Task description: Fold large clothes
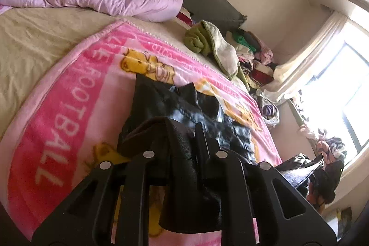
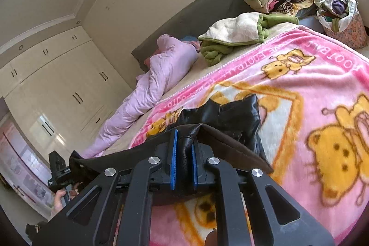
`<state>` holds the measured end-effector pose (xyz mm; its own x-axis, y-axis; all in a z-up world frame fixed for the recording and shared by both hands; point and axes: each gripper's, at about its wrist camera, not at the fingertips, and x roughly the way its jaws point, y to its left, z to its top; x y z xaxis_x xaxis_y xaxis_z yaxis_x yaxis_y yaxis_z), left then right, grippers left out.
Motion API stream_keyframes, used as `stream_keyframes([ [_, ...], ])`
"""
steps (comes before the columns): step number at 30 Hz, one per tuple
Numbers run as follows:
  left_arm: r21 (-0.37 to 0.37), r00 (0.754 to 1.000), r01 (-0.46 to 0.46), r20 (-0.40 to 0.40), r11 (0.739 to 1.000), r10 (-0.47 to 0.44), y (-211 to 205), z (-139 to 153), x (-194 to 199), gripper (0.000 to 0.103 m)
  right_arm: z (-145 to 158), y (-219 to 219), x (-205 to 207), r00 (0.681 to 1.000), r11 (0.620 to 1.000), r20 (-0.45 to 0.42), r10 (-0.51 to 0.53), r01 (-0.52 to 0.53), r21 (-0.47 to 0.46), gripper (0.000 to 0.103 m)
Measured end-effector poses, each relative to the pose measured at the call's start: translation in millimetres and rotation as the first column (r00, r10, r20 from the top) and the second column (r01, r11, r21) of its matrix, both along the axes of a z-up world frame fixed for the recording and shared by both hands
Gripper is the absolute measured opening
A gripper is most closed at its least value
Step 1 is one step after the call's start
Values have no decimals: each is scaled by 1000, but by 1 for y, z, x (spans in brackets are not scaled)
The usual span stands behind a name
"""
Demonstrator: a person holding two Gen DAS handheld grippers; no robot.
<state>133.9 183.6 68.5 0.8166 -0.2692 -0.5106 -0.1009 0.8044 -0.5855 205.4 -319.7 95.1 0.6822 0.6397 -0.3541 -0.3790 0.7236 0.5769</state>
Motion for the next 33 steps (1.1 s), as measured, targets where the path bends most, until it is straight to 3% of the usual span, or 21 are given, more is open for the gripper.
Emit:
stream_keyframes([
  [12, 88, 994, -92, -48, 992, 97, -4, -2, 60, 14, -7, 6, 60, 999, 999, -23, -43, 42, -22, 9],
  [19, 111, 985, -147, -78, 983, 156, -5, -19, 91, 15, -21, 13, 93, 994, 992, -57, -93, 87, -90, 10],
  [25, 166, 984, -167, -40, 972, 175, -15, -35, 102, 17, -41, 13, 112, 987, 989, -111, -120, 108, -105, 11],
  [31, 138, 987, -163, 6, 977, 163, -12, -39, 97, 26, -53, 16, 117, 984, 981, -103, -145, 129, -145, 13],
  [33, 146, 984, -177, 30, 973, 174, -11, -36, 93, 35, -55, 18, 119, 983, 979, -103, -155, 138, -152, 16],
])
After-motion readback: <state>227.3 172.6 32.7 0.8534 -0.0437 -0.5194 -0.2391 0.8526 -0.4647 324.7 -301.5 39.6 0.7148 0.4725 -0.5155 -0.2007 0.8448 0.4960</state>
